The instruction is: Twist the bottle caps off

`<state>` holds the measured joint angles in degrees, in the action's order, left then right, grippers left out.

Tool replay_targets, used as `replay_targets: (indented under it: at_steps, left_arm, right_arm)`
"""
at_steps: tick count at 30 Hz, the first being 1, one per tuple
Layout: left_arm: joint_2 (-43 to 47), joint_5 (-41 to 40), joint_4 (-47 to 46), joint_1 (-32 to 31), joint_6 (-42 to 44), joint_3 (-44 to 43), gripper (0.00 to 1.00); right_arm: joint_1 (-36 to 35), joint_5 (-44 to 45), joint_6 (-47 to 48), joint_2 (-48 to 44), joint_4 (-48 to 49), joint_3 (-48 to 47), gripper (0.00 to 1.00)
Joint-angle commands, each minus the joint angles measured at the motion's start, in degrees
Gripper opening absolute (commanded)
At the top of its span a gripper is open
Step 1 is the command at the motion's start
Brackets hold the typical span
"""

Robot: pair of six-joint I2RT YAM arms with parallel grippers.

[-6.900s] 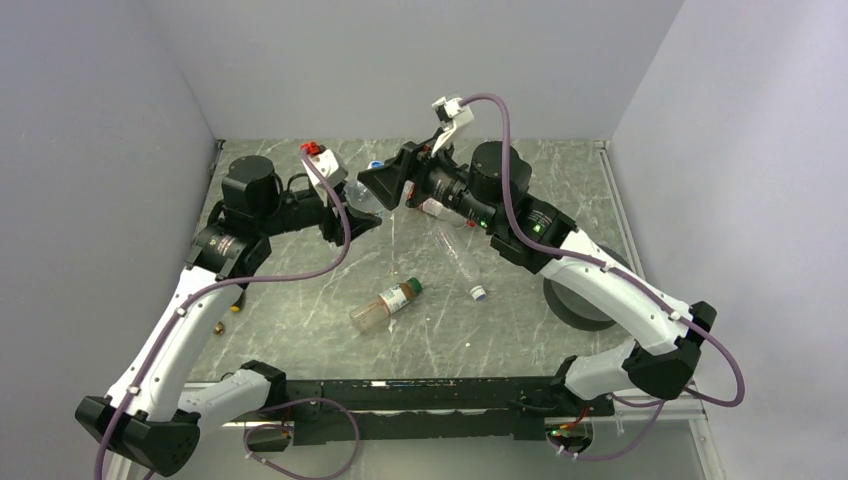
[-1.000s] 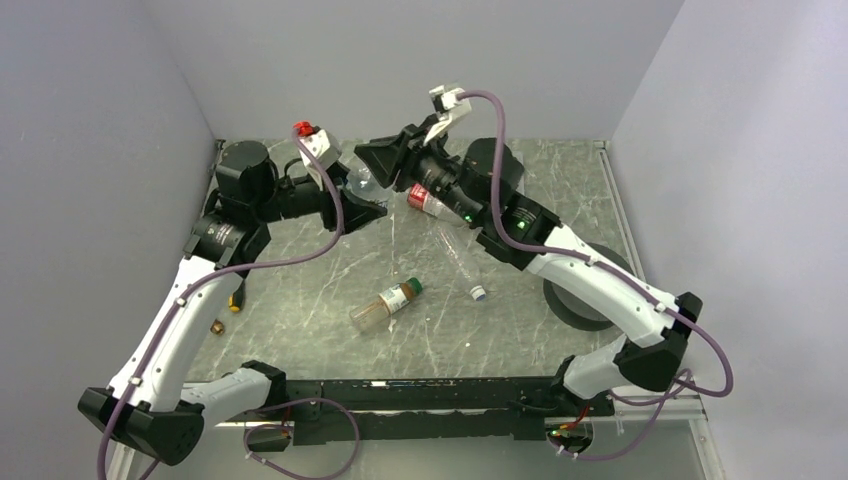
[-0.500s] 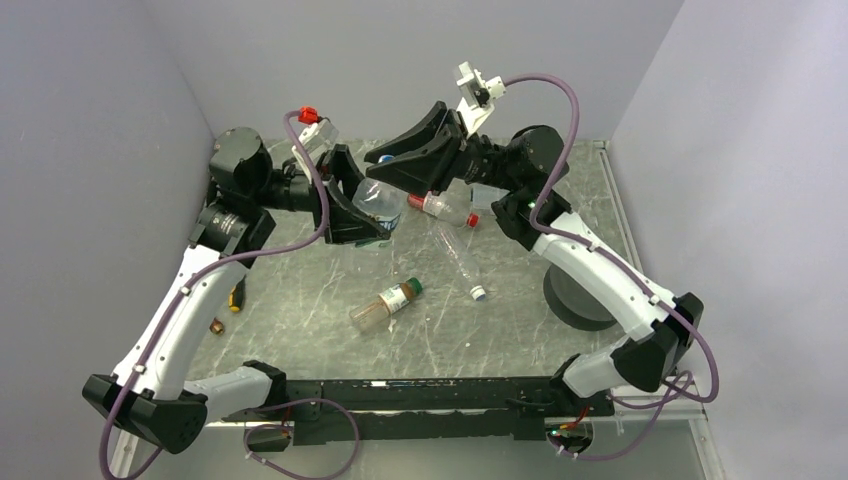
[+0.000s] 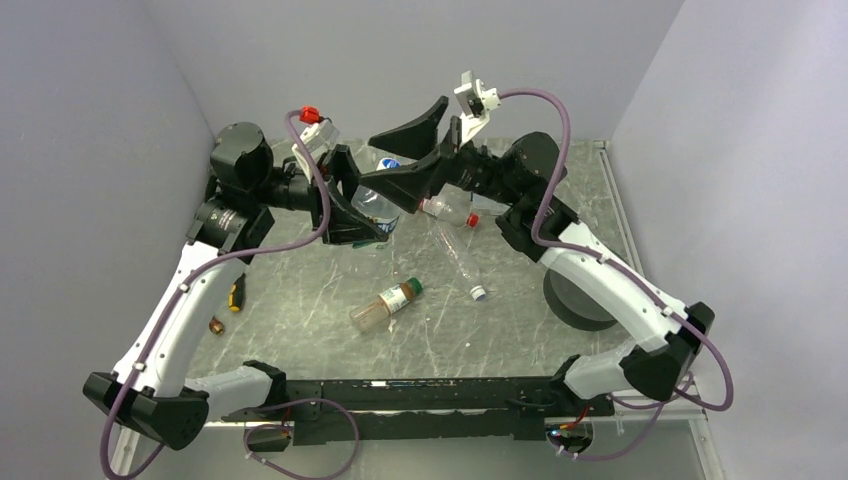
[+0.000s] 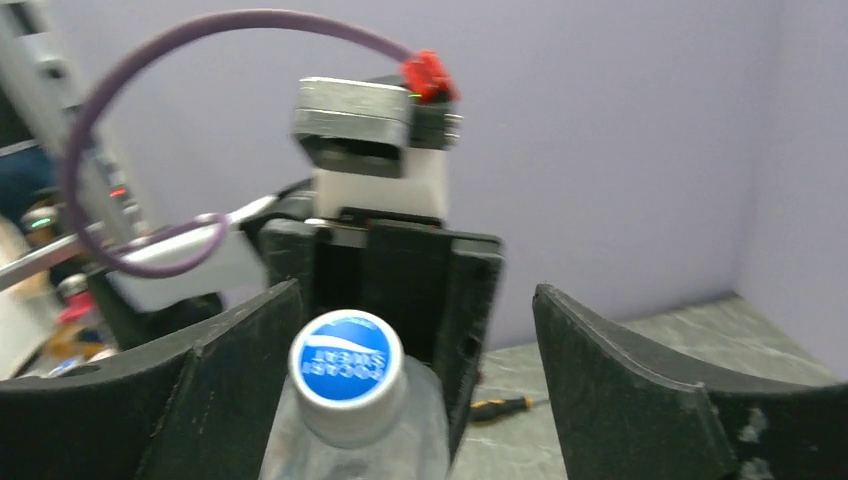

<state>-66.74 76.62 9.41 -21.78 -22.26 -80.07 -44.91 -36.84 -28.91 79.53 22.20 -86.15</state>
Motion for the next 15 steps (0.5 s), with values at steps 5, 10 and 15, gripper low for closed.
replay_targets:
  at_steps: [5,10,15]
  left_arm:
    - [2.1,-17.6,18.1,0.0,27.3,-2.7,0.15]
    - [3.3,-27.9,17.2,0.0,33.3,0.3,0.15]
    - [3.9,-32.6,15.3,0.0,33.9,1.3,0.15]
  right_arm:
    - [-5.5,39.7,10.4,-4.8,-23.9,-6.1,1.00]
    - [-9.3,47.0,9.0,-0.8,-34.2,-13.4,0.98]
    - [-9.6,49.2,5.5,1.4,-36.2,-14.0,0.89]
